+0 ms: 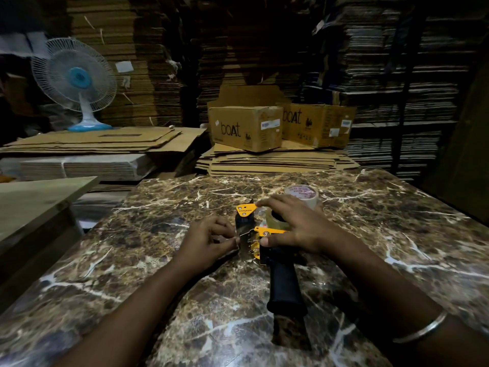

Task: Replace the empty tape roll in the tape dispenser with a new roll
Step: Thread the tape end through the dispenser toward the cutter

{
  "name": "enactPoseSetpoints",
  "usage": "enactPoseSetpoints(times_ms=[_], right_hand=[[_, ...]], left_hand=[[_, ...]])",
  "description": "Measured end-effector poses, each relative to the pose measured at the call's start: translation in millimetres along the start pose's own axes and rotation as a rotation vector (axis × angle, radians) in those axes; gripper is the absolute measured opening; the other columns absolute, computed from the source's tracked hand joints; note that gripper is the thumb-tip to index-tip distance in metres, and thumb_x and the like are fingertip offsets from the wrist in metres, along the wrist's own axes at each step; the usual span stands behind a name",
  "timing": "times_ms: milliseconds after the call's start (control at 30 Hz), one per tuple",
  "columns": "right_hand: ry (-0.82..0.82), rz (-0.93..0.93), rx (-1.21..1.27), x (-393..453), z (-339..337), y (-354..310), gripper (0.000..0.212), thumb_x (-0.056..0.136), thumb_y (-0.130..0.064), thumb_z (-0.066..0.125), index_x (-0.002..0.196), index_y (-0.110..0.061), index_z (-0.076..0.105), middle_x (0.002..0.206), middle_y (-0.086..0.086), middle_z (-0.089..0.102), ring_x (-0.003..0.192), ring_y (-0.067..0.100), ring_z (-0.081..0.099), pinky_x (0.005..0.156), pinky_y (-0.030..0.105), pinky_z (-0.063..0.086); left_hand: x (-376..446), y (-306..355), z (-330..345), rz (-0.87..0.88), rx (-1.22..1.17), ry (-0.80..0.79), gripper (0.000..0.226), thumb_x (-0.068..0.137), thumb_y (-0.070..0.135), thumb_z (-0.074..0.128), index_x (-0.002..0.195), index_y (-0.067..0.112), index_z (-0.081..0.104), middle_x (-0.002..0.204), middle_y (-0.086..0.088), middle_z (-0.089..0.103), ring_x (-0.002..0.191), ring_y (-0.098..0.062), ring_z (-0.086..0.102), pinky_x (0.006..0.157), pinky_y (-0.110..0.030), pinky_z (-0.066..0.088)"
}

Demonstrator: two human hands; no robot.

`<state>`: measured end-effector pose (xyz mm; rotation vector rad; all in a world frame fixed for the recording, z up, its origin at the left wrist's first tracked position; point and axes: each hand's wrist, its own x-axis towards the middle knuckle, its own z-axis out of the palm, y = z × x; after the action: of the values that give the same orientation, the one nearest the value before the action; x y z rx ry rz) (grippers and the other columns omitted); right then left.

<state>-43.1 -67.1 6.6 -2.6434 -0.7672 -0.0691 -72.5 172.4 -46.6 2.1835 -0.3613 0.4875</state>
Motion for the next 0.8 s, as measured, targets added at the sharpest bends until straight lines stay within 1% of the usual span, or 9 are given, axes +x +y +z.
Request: enactPoseSetpoints(times_ms=[67,133,200,300,433,533,600,667,800], right_hand=[[-0.024,-0.031,-0.059,3,-1,-11,0.114,0.053,-0.094,0.044,0.155,-0.049,0.020,0.169,-0.004,0.015,0.156,0.024,0.009,0.111,0.076,-0.003],[-0.046,-0.072,-0.133,9,-1,-23,0.115,0.060,-0.091,0.055,0.157,-0.046,0.014,0.171,-0.006,0.006,0.157,0.022,0.001,0.110,0.077,-0.010],[-0.048,-0.113,-0.222,17,1,-32,0.109,0.070,-0.081,0.063,0.159,-0.042,0.013,0.171,-0.006,0.006,0.157,0.020,0.001,0.110,0.076,-0.013],[-0.052,-0.088,-0.309,26,6,-31,0.101,0.079,-0.072,0.062,0.159,-0.040,0.009,0.171,-0.005,0.002,0.157,0.019,-0.001,0.109,0.075,-0.016],[-0.105,-0.042,-0.324,30,8,-25,0.100,0.082,-0.068,0.059,0.160,-0.039,0.002,0.171,-0.003,-0.004,0.157,0.019,-0.010,0.110,0.071,-0.023],[-0.107,-0.014,-0.319,32,9,-25,0.101,0.081,-0.070,0.059,0.160,-0.037,0.005,0.171,-0.001,-0.004,0.157,0.019,-0.010,0.110,0.070,-0.024],[-0.108,-0.004,-0.305,32,9,-24,0.100,0.081,-0.069,0.059,0.160,-0.036,0.008,0.171,-0.002,-0.004,0.157,0.019,-0.008,0.110,0.070,-0.024],[-0.112,-0.012,-0.299,31,8,-24,0.097,0.083,-0.067,0.059,0.160,-0.036,0.009,0.171,-0.002,-0.004,0.157,0.019,-0.006,0.110,0.071,-0.024],[-0.134,-0.017,-0.258,28,7,-26,0.095,0.084,-0.064,0.060,0.160,-0.038,0.008,0.171,-0.005,-0.003,0.157,0.017,-0.005,0.110,0.070,-0.025]], left_hand=[[0,0,1,-0.010,-0.030,-0.002,0.003,0.080,0.008,0.081,0.078,0.011,0.082,0.088,0.008,0.072,0.084,-0.012,0.071,0.069,-0.035,0.060],[1,1,1,-0.020,-0.031,-0.013,0.003,0.078,0.009,0.082,0.081,0.010,0.083,0.092,0.010,0.075,0.086,-0.009,0.072,0.074,-0.040,0.060],[1,-1,1,-0.013,-0.009,-0.004,0.004,0.075,0.010,0.084,0.079,0.011,0.083,0.094,0.007,0.075,0.086,-0.007,0.071,0.074,-0.039,0.059],[0,-2,0,-0.010,0.024,0.008,0.005,0.074,0.007,0.083,0.072,0.011,0.081,0.086,0.002,0.068,0.080,-0.013,0.067,0.069,-0.038,0.057],[-1,5,-2,-0.025,-0.028,-0.073,0.011,0.074,0.000,0.080,0.066,0.008,0.078,0.084,-0.001,0.066,0.075,-0.020,0.066,0.063,-0.034,0.054],[-3,1,-12,-0.082,-0.089,-0.079,0.019,0.074,-0.002,0.080,0.062,0.012,0.078,0.082,0.008,0.067,0.075,-0.007,0.066,0.065,-0.029,0.054],[-4,-7,-23,-0.125,-0.117,-0.091,0.017,0.076,0.000,0.082,0.064,0.012,0.079,0.081,0.013,0.067,0.076,0.003,0.064,0.068,-0.024,0.052],[-3,-13,-30,-0.128,-0.091,-0.103,0.016,0.078,0.004,0.082,0.065,0.013,0.080,0.083,0.007,0.067,0.074,0.000,0.064,0.069,-0.027,0.053],[2,-18,-36,-0.114,-0.103,-0.100,0.014,0.080,0.011,0.081,0.068,0.018,0.080,0.089,0.003,0.065,0.083,-0.011,0.067,0.078,-0.042,0.061]])
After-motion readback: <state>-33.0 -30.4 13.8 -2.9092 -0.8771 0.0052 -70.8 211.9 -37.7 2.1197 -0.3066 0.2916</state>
